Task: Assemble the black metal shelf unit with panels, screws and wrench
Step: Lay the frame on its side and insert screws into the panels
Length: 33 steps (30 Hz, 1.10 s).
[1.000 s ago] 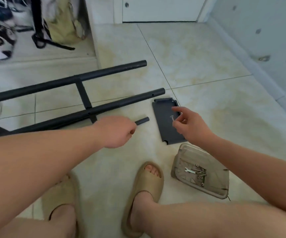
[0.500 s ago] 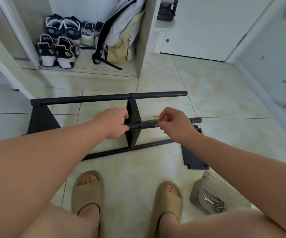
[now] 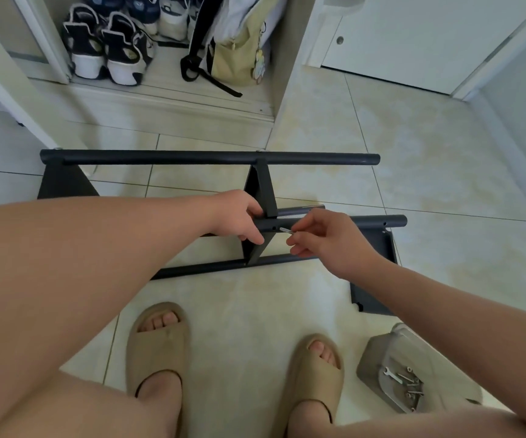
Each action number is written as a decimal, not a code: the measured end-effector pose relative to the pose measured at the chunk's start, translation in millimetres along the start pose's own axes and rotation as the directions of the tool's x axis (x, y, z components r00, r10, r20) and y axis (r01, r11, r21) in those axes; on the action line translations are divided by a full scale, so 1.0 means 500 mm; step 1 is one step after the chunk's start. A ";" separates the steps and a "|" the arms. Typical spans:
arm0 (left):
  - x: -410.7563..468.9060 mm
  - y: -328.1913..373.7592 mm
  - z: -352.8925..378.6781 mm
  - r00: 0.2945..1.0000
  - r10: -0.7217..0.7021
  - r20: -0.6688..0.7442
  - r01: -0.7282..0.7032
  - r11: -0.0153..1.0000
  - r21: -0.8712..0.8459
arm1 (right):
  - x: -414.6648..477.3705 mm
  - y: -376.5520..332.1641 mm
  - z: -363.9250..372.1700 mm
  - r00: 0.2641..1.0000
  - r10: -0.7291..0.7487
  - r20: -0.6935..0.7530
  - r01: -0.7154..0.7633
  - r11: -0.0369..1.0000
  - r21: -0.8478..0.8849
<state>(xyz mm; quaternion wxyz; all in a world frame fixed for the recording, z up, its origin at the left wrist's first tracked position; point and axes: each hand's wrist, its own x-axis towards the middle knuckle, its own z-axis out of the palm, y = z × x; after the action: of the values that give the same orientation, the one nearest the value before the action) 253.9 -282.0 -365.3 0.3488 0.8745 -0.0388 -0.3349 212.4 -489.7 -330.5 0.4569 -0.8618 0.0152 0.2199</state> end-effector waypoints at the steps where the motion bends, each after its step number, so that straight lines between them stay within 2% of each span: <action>1: 0.006 0.000 0.000 1.000 -0.001 0.025 0.002 1.000 -0.030 | 0.002 0.001 0.000 1.000 -0.004 0.015 0.003 1.000 0.024; 5: 0.017 0.000 0.001 1.000 -0.006 0.030 0.011 0.986 -0.166 | 0.009 0.007 0.006 0.998 -0.016 0.058 0.015 0.999 0.028; 8: 0.018 0.000 0.003 0.999 -0.015 0.039 0.023 0.976 -0.217 | 0.015 0.011 0.011 0.999 -0.022 0.038 0.022 1.000 0.003; 19: 0.026 -0.006 0.005 0.999 -0.007 0.049 0.016 0.985 -0.174 | 0.013 0.009 0.035 0.999 -0.038 -0.002 0.038 0.993 -0.110; 27: 0.037 -0.011 0.004 0.998 -0.003 0.063 0.015 0.981 -0.195 | 0.019 0.011 0.037 0.999 -0.031 -0.012 0.029 0.991 -0.129; 33: 0.038 -0.008 -0.001 0.992 -0.012 0.124 0.034 0.983 -0.182 | 0.028 0.004 0.054 1.000 -0.024 -0.015 0.022 0.994 -0.110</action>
<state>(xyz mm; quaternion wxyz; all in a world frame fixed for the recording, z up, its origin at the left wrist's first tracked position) 268.4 -284.5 -378.4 0.4211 0.8167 -0.0190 -0.3941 214.9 -467.2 -350.8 0.4111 -0.8875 -0.0031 0.2082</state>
